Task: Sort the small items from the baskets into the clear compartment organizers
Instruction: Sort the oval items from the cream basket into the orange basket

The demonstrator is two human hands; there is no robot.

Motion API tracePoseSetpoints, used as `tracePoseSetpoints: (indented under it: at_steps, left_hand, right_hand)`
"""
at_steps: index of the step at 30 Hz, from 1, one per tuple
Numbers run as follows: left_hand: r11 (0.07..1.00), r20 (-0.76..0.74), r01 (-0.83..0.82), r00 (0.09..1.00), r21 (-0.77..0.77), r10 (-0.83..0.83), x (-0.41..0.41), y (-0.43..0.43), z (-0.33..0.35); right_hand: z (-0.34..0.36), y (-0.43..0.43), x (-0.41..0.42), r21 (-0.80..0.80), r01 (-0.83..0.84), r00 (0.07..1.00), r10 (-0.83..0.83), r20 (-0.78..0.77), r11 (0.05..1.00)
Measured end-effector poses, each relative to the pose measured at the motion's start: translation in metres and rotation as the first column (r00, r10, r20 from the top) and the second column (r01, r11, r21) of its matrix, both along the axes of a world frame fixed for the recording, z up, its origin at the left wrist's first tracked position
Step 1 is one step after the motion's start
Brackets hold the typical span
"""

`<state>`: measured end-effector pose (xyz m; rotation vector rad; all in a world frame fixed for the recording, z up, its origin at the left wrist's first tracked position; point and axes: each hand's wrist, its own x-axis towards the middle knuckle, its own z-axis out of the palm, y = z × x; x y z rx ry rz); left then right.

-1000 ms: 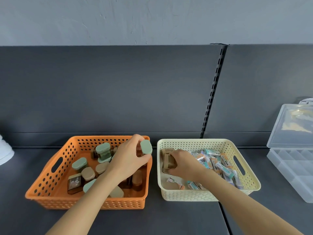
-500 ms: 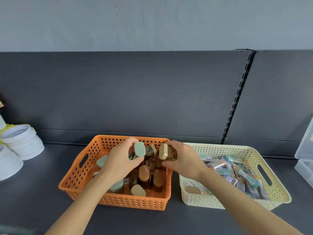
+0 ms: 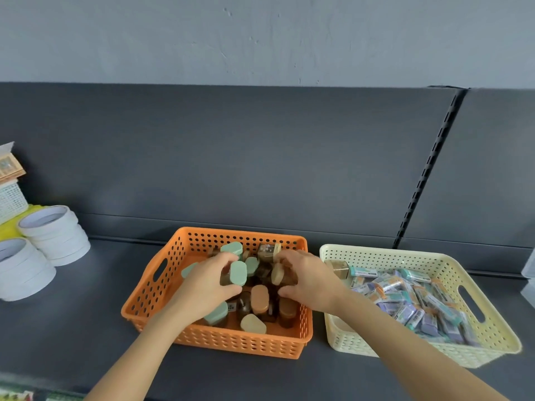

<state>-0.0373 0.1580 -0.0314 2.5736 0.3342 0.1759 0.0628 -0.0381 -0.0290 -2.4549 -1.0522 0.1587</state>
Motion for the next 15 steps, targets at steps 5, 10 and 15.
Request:
tracePoseSetpoints:
  at_steps: [5, 10, 15]
  left_hand:
    - [0.999, 0.079, 0.040, 0.996, -0.026, -0.038, 0.009, -0.011, 0.012]
    - [0.992, 0.157, 0.123, 0.981, -0.026, -0.118, 0.023, -0.043, 0.027]
    - [0.973, 0.171, 0.232, 0.958, 0.020, -0.232, 0.043, -0.083, 0.028]
  right_hand:
    - [0.017, -0.035, 0.008, 0.096, 0.088, 0.995, -0.093, 0.049, 0.992]
    - [0.017, -0.085, 0.034, 0.021, 0.288, 0.955, -0.289, 0.069, 0.957]
    - [0.011, -0.122, 0.039, -0.098, 0.327, 0.945, -0.325, 0.036, 0.940]
